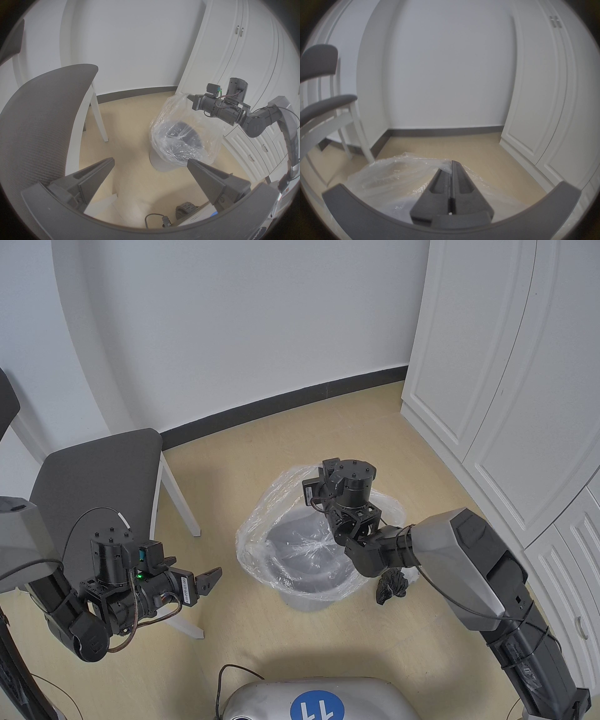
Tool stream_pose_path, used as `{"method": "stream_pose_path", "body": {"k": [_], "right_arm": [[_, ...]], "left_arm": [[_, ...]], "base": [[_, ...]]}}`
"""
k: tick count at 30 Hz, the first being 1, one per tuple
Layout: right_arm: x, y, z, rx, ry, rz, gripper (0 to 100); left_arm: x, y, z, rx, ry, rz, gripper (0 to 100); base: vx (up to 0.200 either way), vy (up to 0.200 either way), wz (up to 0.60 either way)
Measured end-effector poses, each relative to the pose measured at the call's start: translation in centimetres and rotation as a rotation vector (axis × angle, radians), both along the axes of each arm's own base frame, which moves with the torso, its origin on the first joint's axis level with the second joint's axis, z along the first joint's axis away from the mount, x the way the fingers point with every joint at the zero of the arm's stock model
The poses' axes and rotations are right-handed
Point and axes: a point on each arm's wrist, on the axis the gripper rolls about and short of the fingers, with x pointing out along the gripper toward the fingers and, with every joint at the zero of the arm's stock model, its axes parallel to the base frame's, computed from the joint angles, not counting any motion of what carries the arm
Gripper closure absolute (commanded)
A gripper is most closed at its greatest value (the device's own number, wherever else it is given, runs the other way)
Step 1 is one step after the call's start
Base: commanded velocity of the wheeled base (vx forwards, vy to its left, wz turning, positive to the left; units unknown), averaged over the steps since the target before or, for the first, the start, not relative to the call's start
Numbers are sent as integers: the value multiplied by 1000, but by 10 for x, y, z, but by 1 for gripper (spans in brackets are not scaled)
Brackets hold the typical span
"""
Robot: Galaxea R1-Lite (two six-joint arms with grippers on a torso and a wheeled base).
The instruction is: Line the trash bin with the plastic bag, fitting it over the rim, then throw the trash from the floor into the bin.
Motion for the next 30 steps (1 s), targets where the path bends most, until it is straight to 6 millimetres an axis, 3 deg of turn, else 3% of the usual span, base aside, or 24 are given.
{"method": "stream_pose_path", "body": {"k": [5,13,20,24,30], "right_arm": [[-15,20,0,58,-70,25,100],[-40,35,-37,-23,49,53,100],[-26,30,-45,-12,38,28,100],[-6,14,-61,-15,73,-11,100],[5,2,-75,57,81,-1,100]], "left_arm": [[-3,0,-6,-4,-16,-2,0],[-8,1,-17,-8,-23,-1,0],[-8,2,-24,-8,-22,0,0],[-6,1,-29,-13,-44,1,0],[-4,0,-39,-7,-23,-1,0]], "base": [[0,0,0],[0,0,0],[0,0,0],[0,0,0],[0,0,0]]}}
